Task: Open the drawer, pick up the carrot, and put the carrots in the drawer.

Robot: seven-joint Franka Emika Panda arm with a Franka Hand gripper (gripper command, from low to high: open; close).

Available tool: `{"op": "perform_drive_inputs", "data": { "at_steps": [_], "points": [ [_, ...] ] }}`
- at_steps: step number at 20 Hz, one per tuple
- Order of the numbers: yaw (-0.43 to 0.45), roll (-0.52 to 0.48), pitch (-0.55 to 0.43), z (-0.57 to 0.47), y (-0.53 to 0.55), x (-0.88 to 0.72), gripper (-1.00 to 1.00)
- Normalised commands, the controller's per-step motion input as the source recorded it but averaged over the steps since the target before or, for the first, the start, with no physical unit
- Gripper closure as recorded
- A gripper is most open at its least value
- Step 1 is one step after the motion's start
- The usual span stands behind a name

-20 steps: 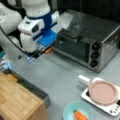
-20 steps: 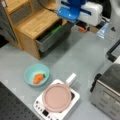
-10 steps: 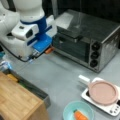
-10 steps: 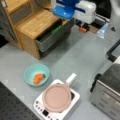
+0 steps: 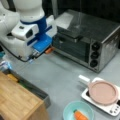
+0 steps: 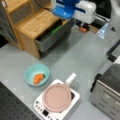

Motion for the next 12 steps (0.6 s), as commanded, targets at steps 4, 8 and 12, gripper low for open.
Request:
{"op": "perform_drive_inputs", "data": {
  "at_steps": [4,8,12],
  "points": [
    [-0.017,-0.131,-0.094,-0.12,-0.03,-0.09,-1.00],
    [-0.016,-0.131,-0.096,-0.11,-0.03,-0.09,-1.00],
    [-0.016,-0.131,-0.097,-0.10,-0.03,-0.08,-1.00]
  ]
}}
